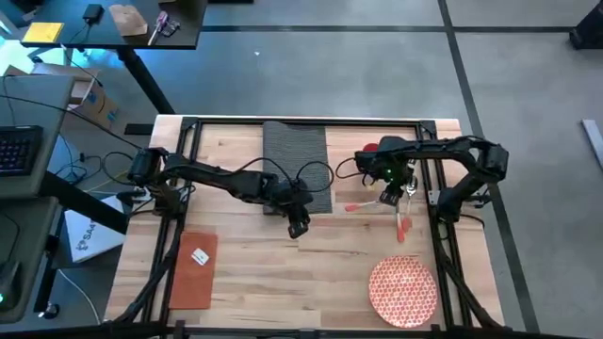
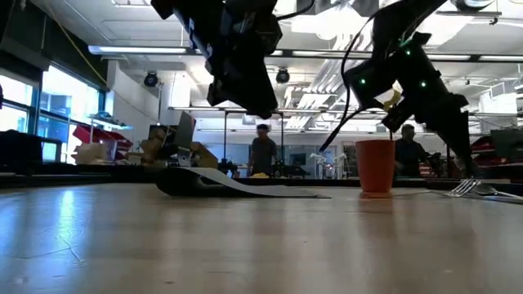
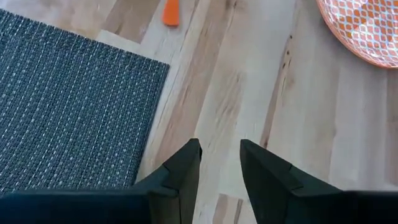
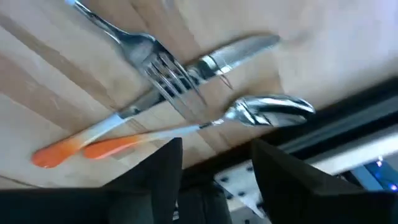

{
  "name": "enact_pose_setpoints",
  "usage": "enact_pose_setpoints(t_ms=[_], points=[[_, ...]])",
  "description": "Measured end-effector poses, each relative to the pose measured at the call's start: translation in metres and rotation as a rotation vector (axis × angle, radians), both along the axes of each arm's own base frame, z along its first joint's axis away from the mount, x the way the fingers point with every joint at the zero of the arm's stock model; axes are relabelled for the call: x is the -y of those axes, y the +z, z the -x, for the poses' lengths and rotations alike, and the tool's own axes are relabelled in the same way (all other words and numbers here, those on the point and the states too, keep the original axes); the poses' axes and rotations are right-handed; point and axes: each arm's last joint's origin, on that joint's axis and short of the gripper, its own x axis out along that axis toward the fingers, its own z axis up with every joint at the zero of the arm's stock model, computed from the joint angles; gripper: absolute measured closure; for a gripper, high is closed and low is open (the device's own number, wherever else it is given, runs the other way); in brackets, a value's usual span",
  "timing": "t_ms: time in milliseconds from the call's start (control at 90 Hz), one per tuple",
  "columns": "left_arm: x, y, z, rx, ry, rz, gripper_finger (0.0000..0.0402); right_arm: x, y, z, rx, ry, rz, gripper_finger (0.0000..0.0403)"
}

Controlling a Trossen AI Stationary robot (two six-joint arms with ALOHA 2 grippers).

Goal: Set table place
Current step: Move the orange fork from the upper left to the middle right of the table

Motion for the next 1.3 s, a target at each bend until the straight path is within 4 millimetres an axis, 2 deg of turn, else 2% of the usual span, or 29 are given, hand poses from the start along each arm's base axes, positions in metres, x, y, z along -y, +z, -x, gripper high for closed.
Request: enact_pose_setpoints(t_ms=[144, 322, 422, 544, 778, 900, 989, 1300], points=[[0.0, 0.004, 0.006, -0.028, -0.003, 0.002, 0.03, -0.013, 0.02, 0.003, 0.127, -0.114, -0.033, 0.0239], [-0.003, 0.022, 0.026, -0.08, 0.013, -0.055, 0.03, -0.051, 0.035, 0.005, 0.432, -0.216, -0.067, 0.0258], [-0.005, 0.038, 0.039, -0.069, 0.014, -0.088, 0.03, -0.072, 0.033, -0.004, 0.632, -0.265, -0.075, 0.0268], [-0.007, 0.057, 0.053, -0.029, 0.024, -0.127, 0.03, -0.086, 0.021, -0.024, 0.792, -0.356, -0.054, 0.0291], [-0.011, 0.084, 0.071, 0.057, 0.044, -0.221, 0.03, -0.082, -0.02, -0.057, 0.726, -0.464, 0.139, 0.0394], [-0.011, 0.088, 0.076, 0.059, 0.038, -0.237, 0.03, -0.077, -0.041, -0.067, 0.648, -0.486, 0.182, 0.0396], [-0.011, 0.088, 0.077, 0.047, 0.036, -0.238, 0.03, -0.077, -0.05, -0.075, 0.645, -0.481, 0.187, 0.0401], [-0.012, 0.086, 0.08, 0.017, 0.039, -0.235, 0.03, -0.076, -0.056, -0.087, 0.663, -0.476, 0.199, 0.0403]])
